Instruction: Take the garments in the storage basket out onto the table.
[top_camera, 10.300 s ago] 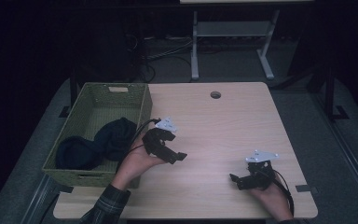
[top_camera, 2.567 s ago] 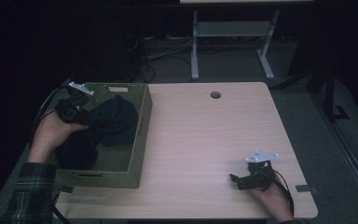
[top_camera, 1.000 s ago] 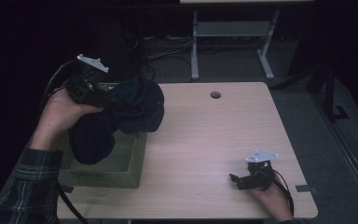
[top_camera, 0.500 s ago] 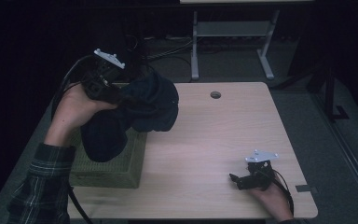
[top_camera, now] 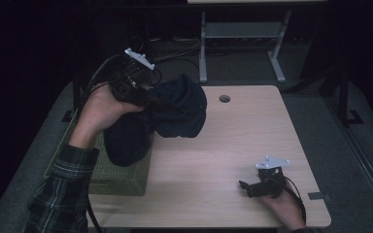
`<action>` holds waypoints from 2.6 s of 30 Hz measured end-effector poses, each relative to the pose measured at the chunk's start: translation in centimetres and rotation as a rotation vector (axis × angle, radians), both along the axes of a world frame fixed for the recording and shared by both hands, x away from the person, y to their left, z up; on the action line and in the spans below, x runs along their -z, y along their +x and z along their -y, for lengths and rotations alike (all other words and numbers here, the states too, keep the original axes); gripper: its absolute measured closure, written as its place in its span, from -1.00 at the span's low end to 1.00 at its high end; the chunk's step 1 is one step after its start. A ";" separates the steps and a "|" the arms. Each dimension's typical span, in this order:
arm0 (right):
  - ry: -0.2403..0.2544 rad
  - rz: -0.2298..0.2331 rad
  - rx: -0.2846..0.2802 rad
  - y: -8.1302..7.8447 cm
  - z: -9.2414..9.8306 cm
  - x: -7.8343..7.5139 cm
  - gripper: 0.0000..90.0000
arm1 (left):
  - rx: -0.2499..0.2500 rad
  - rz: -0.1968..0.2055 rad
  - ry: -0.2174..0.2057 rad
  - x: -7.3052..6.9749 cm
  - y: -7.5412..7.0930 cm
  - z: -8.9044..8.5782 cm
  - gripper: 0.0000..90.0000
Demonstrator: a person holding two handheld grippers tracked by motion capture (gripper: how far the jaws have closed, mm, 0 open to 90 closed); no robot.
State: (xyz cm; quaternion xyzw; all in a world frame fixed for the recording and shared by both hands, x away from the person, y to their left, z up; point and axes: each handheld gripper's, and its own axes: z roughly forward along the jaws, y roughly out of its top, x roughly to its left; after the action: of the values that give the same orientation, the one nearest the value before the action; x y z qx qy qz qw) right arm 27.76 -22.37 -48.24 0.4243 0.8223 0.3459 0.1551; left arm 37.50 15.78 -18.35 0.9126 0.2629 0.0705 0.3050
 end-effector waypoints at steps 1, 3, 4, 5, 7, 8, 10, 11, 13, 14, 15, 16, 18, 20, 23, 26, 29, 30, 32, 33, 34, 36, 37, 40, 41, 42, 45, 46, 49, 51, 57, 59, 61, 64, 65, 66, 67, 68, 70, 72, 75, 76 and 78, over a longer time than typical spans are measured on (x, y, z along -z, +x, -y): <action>0.000 0.000 0.000 0.0 0.0 0.0 -0.97 | 0.006 -0.001 -0.001 0.0 0.1 0.4 0.48; 0.001 0.000 -0.001 0.0 0.0 0.0 -0.97 | 0.019 -0.003 0.002 0.2 0.2 1.1 0.49; 0.000 0.000 -0.001 0.0 0.0 0.0 -0.97 | 0.021 -0.002 0.001 0.3 0.2 1.5 0.49; 0.000 -0.001 -0.001 0.0 0.0 0.0 -0.97 | 0.026 -0.002 0.004 0.4 0.2 1.9 0.49; -0.001 -0.001 0.000 0.0 0.0 0.0 -0.97 | 0.035 -0.005 0.006 0.6 0.3 2.7 0.49; -0.002 0.000 -0.002 0.0 0.0 0.0 -0.97 | 0.041 -0.007 0.005 0.6 0.3 3.1 0.49; -0.001 -0.001 -0.003 0.0 0.0 0.0 -0.97 | 0.056 -0.007 0.010 0.7 0.3 3.8 0.49; -0.001 -0.001 -0.002 0.0 0.0 0.0 -0.97 | 0.059 -0.008 0.006 0.8 0.4 4.2 0.49; -0.001 -0.001 -0.002 0.0 0.0 0.0 -0.97 | 0.068 -0.010 0.007 0.9 0.4 5.0 0.50; 0.000 -0.002 -0.002 0.0 0.0 0.0 -0.97 | 0.074 -0.010 0.009 1.0 0.4 5.4 0.50; 0.000 -0.003 -0.002 0.0 0.0 0.0 -0.97 | 0.079 -0.011 0.007 1.1 0.5 5.8 0.50; 0.000 -0.002 -0.003 0.0 0.0 0.0 -0.97 | 0.086 -0.012 0.010 1.2 0.5 6.2 0.50; 0.000 -0.003 -0.002 0.0 0.0 0.0 -0.97 | 0.096 -0.014 0.010 1.4 0.6 6.9 0.50; 0.000 -0.002 -0.004 0.0 0.0 0.0 -0.97 | 0.096 -0.021 0.014 1.6 0.6 7.6 0.50; 0.001 -0.002 -0.004 0.0 0.0 0.0 -0.97 | 0.101 -0.017 0.016 2.0 0.7 8.6 0.50; 0.000 -0.002 -0.004 0.0 0.0 0.0 -0.97 | 0.109 -0.023 0.019 2.5 0.7 9.6 0.50; 0.000 -0.001 -0.004 0.0 0.0 0.0 -0.97 | 0.114 -0.026 0.009 3.1 0.7 10.6 0.50; 0.000 0.000 -0.005 0.0 0.0 0.0 -0.97 | 0.113 -0.026 0.004 3.3 0.7 10.9 0.50; 0.001 -0.001 -0.004 0.0 0.0 0.0 -0.97 | 0.114 -0.027 0.006 3.7 0.8 11.6 0.50; 0.002 -0.001 -0.003 0.0 0.0 0.0 -0.97 | 0.109 -0.026 0.004 4.0 0.8 12.0 0.50; 0.002 -0.003 -0.002 0.0 0.0 0.0 -0.97 | 0.109 -0.029 0.011 4.3 0.9 12.4 0.50; 0.002 -0.002 -0.003 0.0 0.0 0.0 -0.97 | 0.108 -0.039 0.013 4.9 0.9 13.1 0.50; 0.001 -0.001 -0.003 0.0 0.0 0.0 -0.97 | 0.110 -0.040 0.013 5.2 1.0 13.5 0.50; 0.000 -0.001 -0.003 0.0 0.0 0.0 -0.97 | 0.106 -0.044 0.013 6.3 1.0 14.5 0.50; 0.001 -0.001 -0.003 0.0 0.0 0.0 -0.97 | 0.103 -0.044 0.012 6.6 1.0 14.7 0.50; 0.002 0.000 -0.003 0.0 0.0 0.0 -0.97 | 0.102 -0.048 0.012 6.9 1.0 15.0 0.50; 0.002 0.000 -0.003 0.0 0.0 0.0 -0.97 | 0.096 -0.062 0.020 7.8 1.2 15.6 0.50; 0.002 0.000 -0.003 0.0 0.0 0.0 -0.97 | 0.089 -0.065 0.020 8.1 1.2 15.8 0.50; 0.002 0.000 -0.003 0.0 0.0 0.0 -0.97 | 0.073 -0.073 0.017 9.0 1.4 16.2 0.50; 0.003 -0.001 -0.003 0.0 0.0 0.0 -0.97 | 0.069 -0.083 0.018 9.6 1.5 16.4 0.50; 0.003 0.001 -0.006 0.0 0.0 0.0 -0.97 | 0.035 -0.084 0.035 11.7 2.0 16.9 0.50; 0.004 0.002 -0.006 0.0 0.0 0.0 -0.97 | 0.021 -0.086 0.037 12.5 2.3 17.0 0.50; 0.003 0.001 -0.006 0.0 0.0 0.0 -0.97 | 0.010 -0.094 0.045 13.2 2.6 17.1 0.50; 0.002 0.000 -0.007 0.1 0.0 0.0 -0.97 | 0.002 -0.108 0.053 14.5 2.9 17.4 0.50; 0.003 0.001 -0.007 0.1 0.0 0.0 -0.97 | -0.001 -0.110 0.058 14.9 3.0 17.5 0.50; 0.003 0.001 -0.007 0.0 0.0 0.0 -0.97 | -0.005 -0.113 0.056 15.4 3.1 17.6 0.50; 0.001 0.000 -0.006 0.0 0.0 0.0 -0.97 | -0.006 -0.120 0.057 15.9 3.2 17.7 0.50; 0.001 0.000 -0.006 0.0 0.0 0.0 -0.97 | -0.009 -0.128 0.057 16.3 3.3 17.8 0.50; 0.001 0.001 -0.006 0.0 0.0 0.0 -0.97 | -0.016 -0.136 0.058 17.1 3.4 18.1 0.50; 0.002 -0.003 -0.004 0.0 0.0 0.0 -0.97 | -0.019 -0.145 0.064 17.8 3.6 18.3 0.50; 0.003 -0.004 -0.005 0.0 0.0 0.0 -0.97 | -0.013 -0.149 0.088 18.8 3.8 18.6 0.49; 0.004 -0.003 -0.005 0.0 0.0 0.0 -0.97 | -0.015 -0.152 0.091 19.0 3.9 18.6 0.49; 0.003 -0.002 -0.005 0.0 0.0 0.0 -0.97 | -0.017 -0.157 0.095 19.5 4.0 18.7 0.49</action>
State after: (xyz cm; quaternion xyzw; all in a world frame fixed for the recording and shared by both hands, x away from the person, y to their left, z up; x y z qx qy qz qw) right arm 27.81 -22.34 -48.22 0.4229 0.8230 0.3471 0.1525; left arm 41.49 -2.90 -37.83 0.9265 0.2899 0.0137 0.2394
